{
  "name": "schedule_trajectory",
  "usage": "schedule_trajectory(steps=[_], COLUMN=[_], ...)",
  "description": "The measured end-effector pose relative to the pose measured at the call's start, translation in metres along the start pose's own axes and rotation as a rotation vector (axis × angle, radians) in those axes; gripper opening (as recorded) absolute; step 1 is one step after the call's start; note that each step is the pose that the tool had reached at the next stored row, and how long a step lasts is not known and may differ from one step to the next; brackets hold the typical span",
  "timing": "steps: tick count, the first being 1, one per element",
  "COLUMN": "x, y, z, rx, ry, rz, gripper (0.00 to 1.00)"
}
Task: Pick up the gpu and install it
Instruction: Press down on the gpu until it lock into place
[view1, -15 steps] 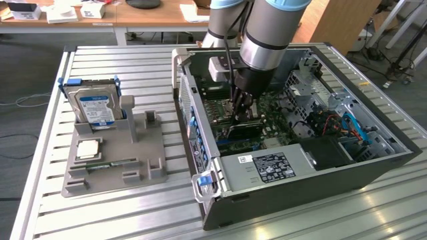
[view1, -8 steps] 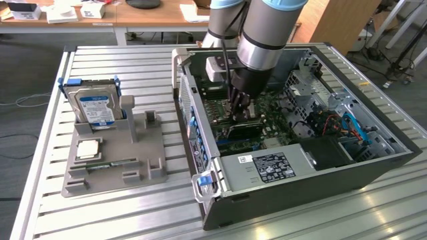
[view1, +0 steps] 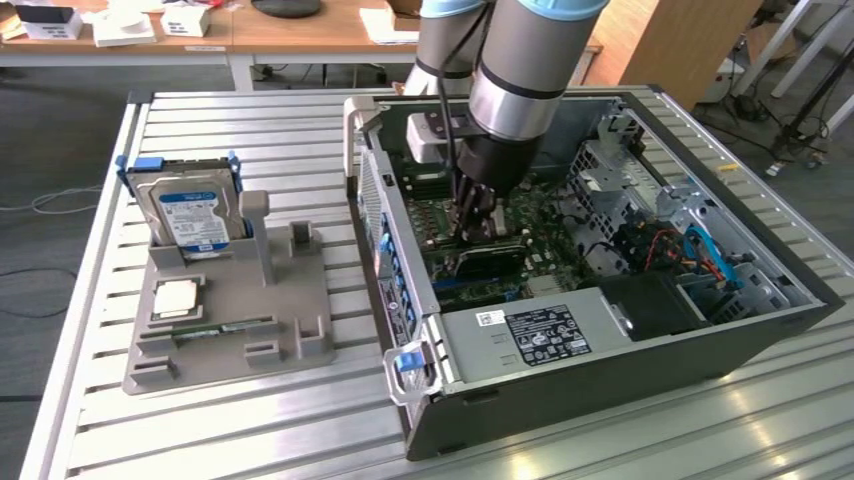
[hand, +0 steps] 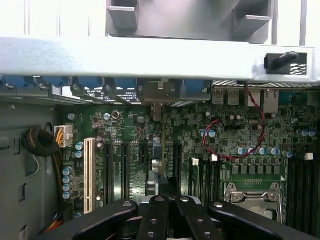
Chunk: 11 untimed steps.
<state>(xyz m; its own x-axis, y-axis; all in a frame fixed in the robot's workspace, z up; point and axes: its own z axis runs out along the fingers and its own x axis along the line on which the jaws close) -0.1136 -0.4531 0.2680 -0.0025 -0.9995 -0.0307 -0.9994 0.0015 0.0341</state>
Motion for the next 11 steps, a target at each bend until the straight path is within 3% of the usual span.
schedule_trajectory(steps=[11], x=[-0.0017], y=[0.0087], z=[0.0006], rx=[-0.0001], ry=[0.0], rz=[0.0], gripper=[0.11])
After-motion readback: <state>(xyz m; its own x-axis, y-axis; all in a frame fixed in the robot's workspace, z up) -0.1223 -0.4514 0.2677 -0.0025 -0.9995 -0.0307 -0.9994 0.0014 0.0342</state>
